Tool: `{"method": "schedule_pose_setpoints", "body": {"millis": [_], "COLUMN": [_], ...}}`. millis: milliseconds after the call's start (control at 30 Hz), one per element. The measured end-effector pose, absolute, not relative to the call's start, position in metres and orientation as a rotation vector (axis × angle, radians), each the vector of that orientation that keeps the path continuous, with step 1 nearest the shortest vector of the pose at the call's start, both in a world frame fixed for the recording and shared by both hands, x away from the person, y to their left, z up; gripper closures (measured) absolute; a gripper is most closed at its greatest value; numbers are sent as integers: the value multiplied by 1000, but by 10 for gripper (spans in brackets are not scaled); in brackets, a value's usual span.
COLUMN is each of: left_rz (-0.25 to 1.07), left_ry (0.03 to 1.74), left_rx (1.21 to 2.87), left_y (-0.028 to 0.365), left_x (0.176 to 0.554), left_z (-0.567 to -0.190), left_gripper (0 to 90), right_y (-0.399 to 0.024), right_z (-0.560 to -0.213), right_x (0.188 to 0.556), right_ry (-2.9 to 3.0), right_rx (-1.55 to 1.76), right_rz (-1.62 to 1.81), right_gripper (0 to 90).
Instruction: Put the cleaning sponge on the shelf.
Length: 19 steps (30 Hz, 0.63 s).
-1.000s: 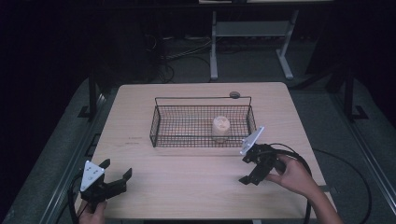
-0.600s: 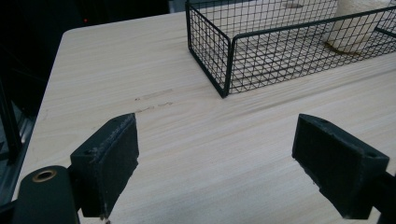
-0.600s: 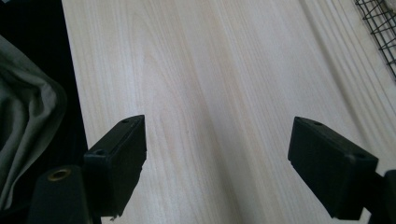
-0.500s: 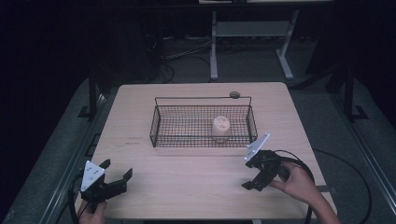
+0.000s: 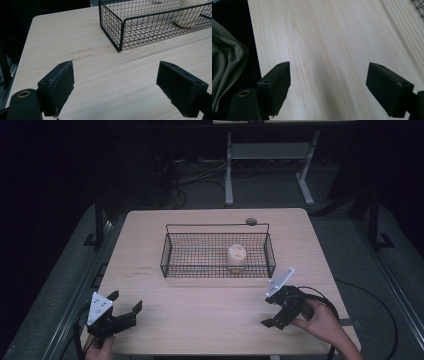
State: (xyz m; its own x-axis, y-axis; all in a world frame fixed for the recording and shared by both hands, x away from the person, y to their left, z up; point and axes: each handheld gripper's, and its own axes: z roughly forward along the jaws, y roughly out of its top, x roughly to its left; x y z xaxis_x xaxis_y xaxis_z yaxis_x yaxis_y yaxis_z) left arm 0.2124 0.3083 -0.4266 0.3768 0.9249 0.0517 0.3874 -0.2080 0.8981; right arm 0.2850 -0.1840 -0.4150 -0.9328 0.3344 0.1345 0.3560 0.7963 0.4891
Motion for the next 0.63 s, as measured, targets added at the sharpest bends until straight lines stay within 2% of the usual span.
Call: {"method": "schedule_pose_setpoints", "body": {"millis": [633], "left_rz": [787], "left_ry": [1150], "left_rx": [1780], "left_y": [308], "left_x": [213], "left_z": [-427], "left_gripper": [138], "right_y": [-186], "right_z": [-423], "right_x": [279], "right_ry": [-2936], "right_rx": [-565], "right_rz": [-856], "right_gripper": [190]}}
